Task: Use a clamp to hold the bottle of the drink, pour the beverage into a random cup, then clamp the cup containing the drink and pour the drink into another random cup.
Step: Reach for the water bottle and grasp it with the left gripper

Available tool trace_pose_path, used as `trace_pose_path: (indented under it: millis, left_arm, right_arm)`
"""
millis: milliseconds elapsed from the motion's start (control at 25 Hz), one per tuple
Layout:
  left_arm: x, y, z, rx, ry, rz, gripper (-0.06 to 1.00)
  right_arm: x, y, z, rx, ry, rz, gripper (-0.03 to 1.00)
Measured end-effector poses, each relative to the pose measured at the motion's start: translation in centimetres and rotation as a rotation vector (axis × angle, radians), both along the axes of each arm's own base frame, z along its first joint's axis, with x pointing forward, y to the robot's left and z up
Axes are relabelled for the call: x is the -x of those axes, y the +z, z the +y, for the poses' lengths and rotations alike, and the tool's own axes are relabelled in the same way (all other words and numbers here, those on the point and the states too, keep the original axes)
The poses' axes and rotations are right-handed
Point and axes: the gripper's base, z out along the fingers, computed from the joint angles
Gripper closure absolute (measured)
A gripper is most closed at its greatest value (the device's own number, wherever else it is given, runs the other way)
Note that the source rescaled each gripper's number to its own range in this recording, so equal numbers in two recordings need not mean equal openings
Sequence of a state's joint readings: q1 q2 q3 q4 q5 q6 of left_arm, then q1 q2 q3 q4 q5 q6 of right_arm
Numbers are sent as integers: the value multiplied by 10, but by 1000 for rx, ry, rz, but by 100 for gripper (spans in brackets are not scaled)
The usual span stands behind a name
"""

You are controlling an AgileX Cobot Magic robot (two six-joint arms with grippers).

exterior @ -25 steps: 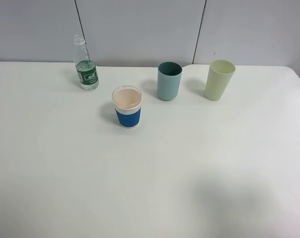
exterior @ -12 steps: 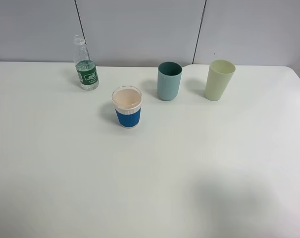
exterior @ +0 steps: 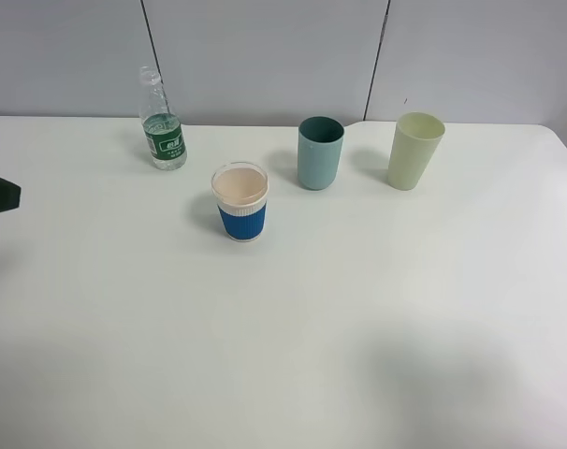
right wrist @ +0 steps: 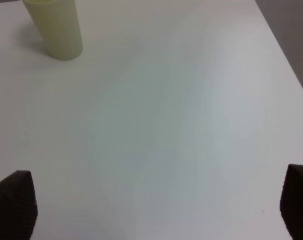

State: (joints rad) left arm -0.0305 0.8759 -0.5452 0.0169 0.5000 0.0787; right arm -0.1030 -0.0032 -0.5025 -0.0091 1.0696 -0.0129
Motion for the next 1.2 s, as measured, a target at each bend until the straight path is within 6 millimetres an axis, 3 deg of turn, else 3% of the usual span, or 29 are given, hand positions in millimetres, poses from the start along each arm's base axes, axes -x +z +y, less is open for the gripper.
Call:
trace_pose_path:
  millis: [320,480,720,1200]
  left_arm:
    - [-46,-44,-2,-5,-5,121,-6]
    - [-58,-54,-2,-3,-6,103,-6]
    - [-81,-78,-3,-27,-40,-16,-6]
    - [-105,-120,-13,-22,-158,-177,-6]
  right_arm:
    - [0,0,0,0,0,0,4]
    - [0,0,0,0,0,0,4]
    - [0,0,0,0,0,0,4]
    - [0,0,0,0,0,0,4]
